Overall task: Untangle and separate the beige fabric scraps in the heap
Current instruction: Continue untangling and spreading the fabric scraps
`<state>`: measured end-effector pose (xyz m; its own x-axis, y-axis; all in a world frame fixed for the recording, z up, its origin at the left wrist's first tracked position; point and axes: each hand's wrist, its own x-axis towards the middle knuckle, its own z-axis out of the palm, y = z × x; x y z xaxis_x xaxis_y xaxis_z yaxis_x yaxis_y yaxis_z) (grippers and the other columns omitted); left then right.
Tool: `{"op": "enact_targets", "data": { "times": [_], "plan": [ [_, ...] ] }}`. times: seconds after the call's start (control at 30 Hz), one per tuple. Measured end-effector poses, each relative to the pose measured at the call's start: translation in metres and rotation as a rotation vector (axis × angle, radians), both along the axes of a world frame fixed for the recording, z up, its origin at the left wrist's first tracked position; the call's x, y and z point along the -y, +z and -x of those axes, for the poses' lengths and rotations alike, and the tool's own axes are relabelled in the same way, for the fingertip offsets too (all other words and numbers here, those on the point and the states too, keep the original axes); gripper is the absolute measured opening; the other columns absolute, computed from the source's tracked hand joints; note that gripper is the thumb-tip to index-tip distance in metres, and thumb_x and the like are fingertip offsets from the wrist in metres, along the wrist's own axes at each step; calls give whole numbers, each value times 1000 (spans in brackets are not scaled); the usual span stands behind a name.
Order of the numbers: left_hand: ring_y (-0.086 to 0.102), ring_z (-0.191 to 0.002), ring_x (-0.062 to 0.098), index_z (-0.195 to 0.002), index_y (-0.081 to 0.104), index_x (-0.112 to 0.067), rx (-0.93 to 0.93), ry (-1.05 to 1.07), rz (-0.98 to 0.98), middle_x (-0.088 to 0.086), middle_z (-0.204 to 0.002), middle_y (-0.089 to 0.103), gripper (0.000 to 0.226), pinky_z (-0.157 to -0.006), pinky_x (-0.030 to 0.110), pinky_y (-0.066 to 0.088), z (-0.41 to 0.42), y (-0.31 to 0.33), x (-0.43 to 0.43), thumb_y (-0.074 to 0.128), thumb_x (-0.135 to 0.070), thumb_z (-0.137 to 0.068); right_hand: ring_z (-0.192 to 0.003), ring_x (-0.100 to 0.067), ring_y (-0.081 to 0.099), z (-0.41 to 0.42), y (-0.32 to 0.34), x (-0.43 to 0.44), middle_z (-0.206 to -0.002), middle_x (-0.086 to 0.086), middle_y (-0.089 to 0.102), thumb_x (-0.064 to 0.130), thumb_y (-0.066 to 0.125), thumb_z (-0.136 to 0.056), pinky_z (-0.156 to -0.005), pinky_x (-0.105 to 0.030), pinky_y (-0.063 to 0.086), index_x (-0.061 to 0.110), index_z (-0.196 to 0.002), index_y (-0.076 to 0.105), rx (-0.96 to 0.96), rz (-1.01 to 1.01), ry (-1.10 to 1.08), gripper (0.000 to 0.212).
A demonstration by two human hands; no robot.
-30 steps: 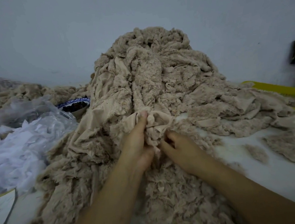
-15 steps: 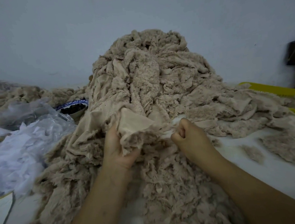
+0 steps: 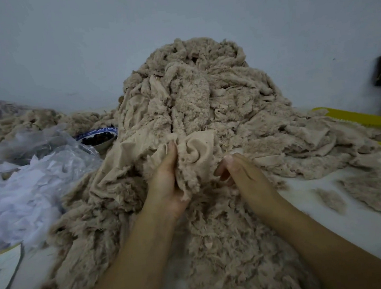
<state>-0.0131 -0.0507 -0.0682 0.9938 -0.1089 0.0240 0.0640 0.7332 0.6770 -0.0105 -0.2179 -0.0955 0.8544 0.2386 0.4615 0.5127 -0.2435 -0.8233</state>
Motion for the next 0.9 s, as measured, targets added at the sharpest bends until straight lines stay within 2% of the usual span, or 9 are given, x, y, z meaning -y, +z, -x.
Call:
{"op": "enact_targets", "data": {
  "times": [0.07,0.17,0.33,0.5,0.57,0.6,0.67,0.73,0.9],
  "plan": [
    [72,-104,29,-100,79,-1,-12,-8,-66,21,-115,72,49,-75,36,61,1,-1,3,53,-42,-92,-84,-17,55,3,1,-3,-91,-11,55,71,31,-92,-72,-22,44,7,-91,56,-12,-14,40,69],
    [70,-108,33,-113,72,4,-27,-16,-96,25,-119,69,54,-77,40,61,3,-2,6,48,-43,-99,-68,-2,51,4,6,-9,-83,3,49,63,45,-89,-59,-10,39,23,-83,54,-8,19,15,42],
    [73,-98,34,-101,78,1,-62,-13,-36,24,-112,72,57,-70,43,62,0,-3,6,45,-46,-101,-58,-1,39,-2,2,-6,-69,11,40,35,56,-98,-54,-14,35,26,-72,42,32,116,-20,31],
    [73,-98,36,-111,72,1,-83,-23,57,25,-115,70,50,-69,46,62,-3,-3,1,46,-40,-101,-53,-1,36,-1,5,-6,-58,16,38,56,46,-92,-52,-15,32,32,-67,43,-93,44,41,35],
    [75,-87,30,-100,76,1,-89,-12,78,21,-102,75,49,-67,40,63,-4,-5,0,49,-40,-96,-59,-4,39,-1,4,-6,-64,11,39,64,42,-88,-55,-15,33,29,-68,44,-139,-18,60,40],
    [74,-68,22,-91,75,-2,-97,10,114,14,-80,74,46,-58,30,60,-4,-4,-1,49,-40,-97,-63,-6,43,-2,3,-5,-67,9,43,65,42,-89,-60,-19,36,27,-69,46,-174,-66,66,43],
    [45,-35,6,-84,60,-10,-133,84,235,-2,-46,46,34,-37,15,39,-7,-4,-4,45,-35,-103,-68,-10,50,-6,1,-3,-66,9,50,69,42,-89,-68,-29,41,31,-69,52,-236,-141,56,44],
    [30,-29,5,-86,53,-13,-153,118,313,-6,-42,31,30,-30,13,26,-8,-4,-5,40,-31,-106,-64,-8,50,-7,1,-2,-62,14,51,78,40,-82,-69,-32,40,37,-66,53,-250,-144,31,46],
    [26,-28,6,-79,55,-14,-169,98,309,-6,-40,27,35,-29,15,24,-9,-6,-8,40,-30,-106,-60,-11,44,-9,0,-5,-59,12,46,93,43,-69,-65,-32,38,28,-70,53,-267,-168,37,65]
  ]
}}
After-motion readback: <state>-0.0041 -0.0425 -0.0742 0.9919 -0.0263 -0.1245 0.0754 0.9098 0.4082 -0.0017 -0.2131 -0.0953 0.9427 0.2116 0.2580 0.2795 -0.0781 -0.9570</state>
